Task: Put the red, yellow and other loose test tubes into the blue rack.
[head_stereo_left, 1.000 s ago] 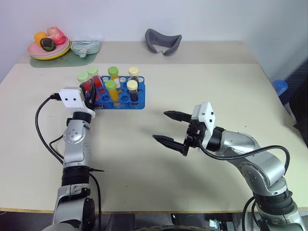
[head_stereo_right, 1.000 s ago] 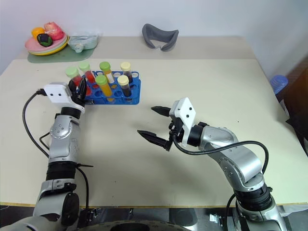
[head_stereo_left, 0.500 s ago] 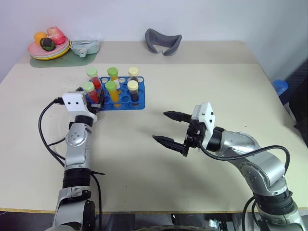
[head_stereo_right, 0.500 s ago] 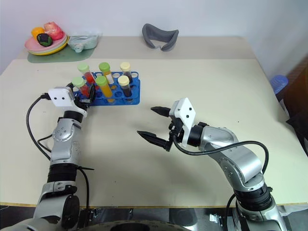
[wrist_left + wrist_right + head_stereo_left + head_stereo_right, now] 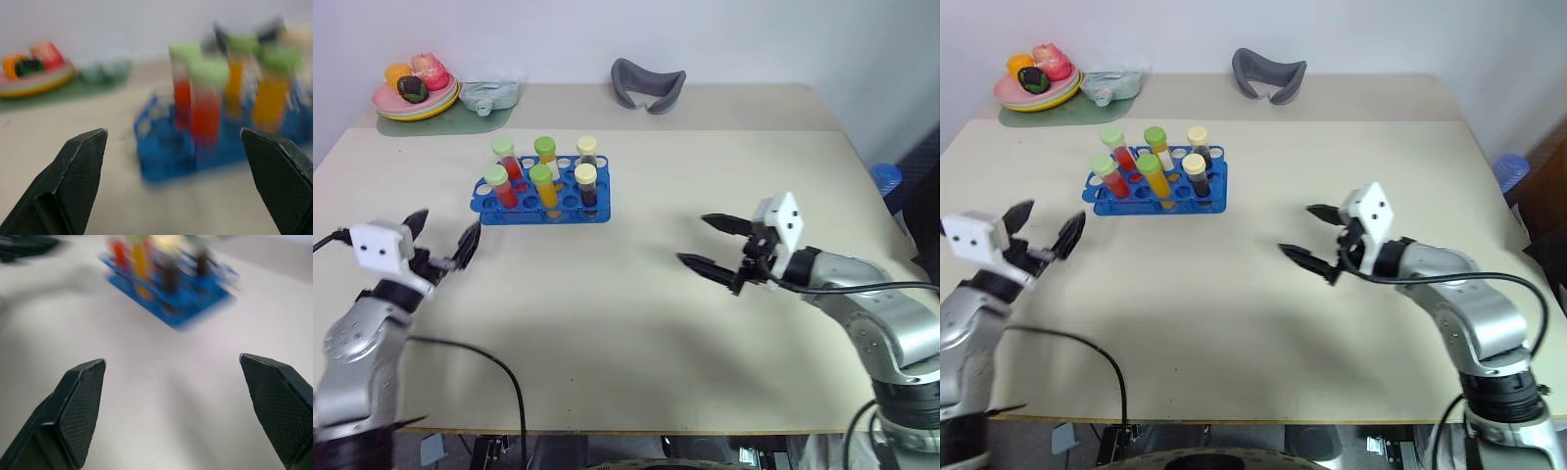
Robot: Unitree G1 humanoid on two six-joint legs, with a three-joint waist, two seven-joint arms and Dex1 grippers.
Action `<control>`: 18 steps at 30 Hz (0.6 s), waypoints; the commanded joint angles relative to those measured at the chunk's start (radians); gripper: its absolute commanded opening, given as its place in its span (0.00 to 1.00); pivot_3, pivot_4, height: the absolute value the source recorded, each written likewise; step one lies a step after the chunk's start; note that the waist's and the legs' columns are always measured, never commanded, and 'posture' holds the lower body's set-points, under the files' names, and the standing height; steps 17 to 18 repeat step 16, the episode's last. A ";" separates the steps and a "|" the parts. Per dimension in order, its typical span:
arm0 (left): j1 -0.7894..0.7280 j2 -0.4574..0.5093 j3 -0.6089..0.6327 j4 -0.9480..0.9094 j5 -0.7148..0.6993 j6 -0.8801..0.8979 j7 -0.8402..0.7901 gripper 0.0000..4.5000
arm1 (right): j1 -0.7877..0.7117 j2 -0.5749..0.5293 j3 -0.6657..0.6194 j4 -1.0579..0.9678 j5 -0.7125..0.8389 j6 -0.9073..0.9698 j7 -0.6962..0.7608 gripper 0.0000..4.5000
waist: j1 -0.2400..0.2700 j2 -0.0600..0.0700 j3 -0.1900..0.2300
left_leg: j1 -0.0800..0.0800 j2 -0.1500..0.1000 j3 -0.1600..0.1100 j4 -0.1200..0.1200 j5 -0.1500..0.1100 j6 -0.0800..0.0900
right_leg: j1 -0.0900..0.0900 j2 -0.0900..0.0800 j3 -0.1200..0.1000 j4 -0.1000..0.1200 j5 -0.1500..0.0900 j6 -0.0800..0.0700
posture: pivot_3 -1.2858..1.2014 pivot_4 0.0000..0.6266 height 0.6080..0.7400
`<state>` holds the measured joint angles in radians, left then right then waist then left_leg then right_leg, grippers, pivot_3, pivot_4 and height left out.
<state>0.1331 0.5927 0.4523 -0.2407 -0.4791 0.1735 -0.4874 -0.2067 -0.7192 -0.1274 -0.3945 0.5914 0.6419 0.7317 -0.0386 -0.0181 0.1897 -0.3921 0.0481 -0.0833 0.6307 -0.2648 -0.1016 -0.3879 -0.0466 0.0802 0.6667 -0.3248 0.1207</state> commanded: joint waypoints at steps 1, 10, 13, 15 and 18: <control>0.041 0.027 0.052 -0.014 0.014 -0.011 -0.034 0.99 | 0.038 -0.043 -0.086 0.086 -0.036 -0.055 0.026 1.00 | 0.004 0.000 0.000 | 0.000 0.000 0.000 0.000 0.000 0.000 | 0.000 0.000 0.000 0.000 0.000 0.000 | 0.52 0.24 1.00; 0.045 0.007 0.045 -0.017 0.020 0.009 -0.029 0.99 | 0.083 -0.054 -0.123 0.216 -0.122 -0.172 0.039 1.00 | -0.008 0.000 0.000 | 0.001 0.000 0.000 0.000 0.000 0.000 | 0.000 0.001 0.001 0.000 0.000 0.000 | 0.52 0.24 1.00; 0.065 -0.002 0.029 -0.029 0.033 0.011 -0.038 0.99 | 0.089 -0.038 -0.119 0.212 -0.133 -0.186 0.028 1.00 | -0.006 0.000 0.000 | 0.001 0.000 0.000 0.000 0.000 0.000 | 0.000 0.000 0.001 0.000 0.000 0.000 | 0.52 0.24 1.00; 0.073 -0.015 0.018 -0.044 0.036 0.018 -0.032 0.99 | 0.081 -0.025 -0.114 0.225 -0.139 -0.194 0.020 1.00 | -0.005 0.000 0.000 | 0.000 0.000 0.000 0.000 0.000 0.000 | 0.000 0.000 0.001 0.000 0.000 0.000 | 0.52 0.24 1.00; 0.075 -0.021 0.016 -0.049 0.038 0.019 -0.029 0.99 | 0.076 -0.017 -0.107 0.232 -0.145 -0.199 0.017 1.00 | -0.005 0.000 0.000 | 0.000 0.000 0.000 0.000 0.000 0.000 | 0.000 0.000 0.001 0.000 0.000 0.000 | 0.52 0.24 1.00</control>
